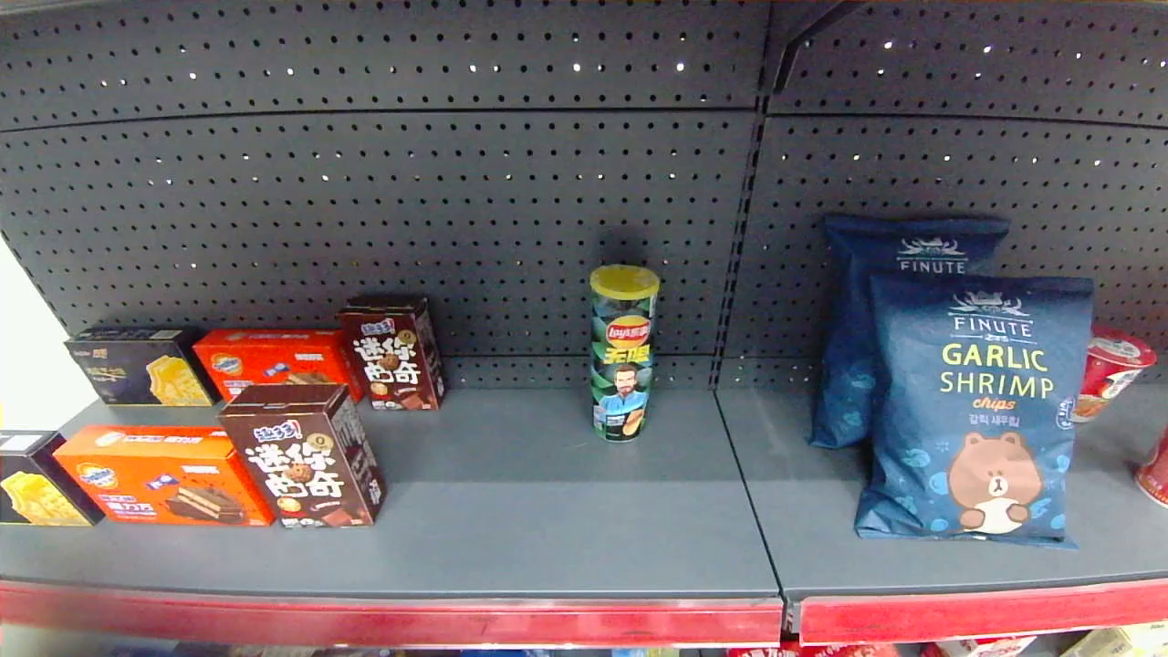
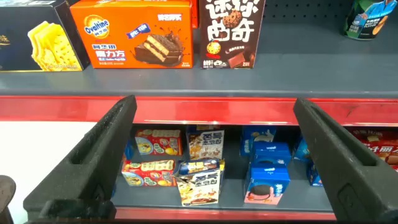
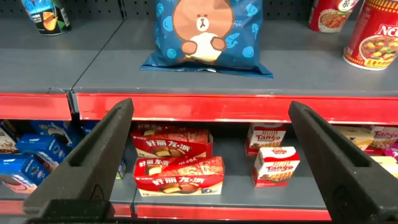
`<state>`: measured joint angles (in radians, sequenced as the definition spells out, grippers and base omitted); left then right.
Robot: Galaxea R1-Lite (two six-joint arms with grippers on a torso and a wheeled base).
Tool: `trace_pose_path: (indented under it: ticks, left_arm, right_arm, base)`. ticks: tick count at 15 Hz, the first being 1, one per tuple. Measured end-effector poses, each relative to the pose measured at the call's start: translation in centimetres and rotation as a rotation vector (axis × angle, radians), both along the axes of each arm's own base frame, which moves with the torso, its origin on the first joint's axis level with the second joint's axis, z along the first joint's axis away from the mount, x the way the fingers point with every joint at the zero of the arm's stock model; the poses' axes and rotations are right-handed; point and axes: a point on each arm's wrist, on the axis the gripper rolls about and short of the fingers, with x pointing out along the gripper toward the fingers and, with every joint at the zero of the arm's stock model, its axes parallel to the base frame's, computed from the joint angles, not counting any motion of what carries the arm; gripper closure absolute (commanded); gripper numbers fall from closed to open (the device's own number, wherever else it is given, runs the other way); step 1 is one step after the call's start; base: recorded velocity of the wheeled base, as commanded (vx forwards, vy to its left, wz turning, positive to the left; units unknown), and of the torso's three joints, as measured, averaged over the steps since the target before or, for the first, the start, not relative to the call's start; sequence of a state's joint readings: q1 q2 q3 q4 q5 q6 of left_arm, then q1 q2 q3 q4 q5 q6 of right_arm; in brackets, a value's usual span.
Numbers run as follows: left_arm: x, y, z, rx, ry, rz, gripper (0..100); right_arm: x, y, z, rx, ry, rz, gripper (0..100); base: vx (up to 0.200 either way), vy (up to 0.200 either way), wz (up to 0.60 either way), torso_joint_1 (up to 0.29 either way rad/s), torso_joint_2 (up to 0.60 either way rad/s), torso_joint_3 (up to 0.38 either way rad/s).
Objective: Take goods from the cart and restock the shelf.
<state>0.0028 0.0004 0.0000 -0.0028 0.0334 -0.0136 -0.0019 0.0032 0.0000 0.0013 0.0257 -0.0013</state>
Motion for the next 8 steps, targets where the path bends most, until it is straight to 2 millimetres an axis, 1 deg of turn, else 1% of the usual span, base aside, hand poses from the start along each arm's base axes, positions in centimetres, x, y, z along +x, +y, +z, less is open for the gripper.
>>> trace_pose_path:
  ticks: [8]
  left_arm:
    - [0.0, 0.0, 0.0, 0.0, 0.0, 0.0, 0]
  right_arm:
    - [-0.01, -0.01, 0.02, 0.0, 0.0, -0.001, 0]
  base:
    - [0.0, 0.0, 0.6, 0.003, 0.0, 0.003]
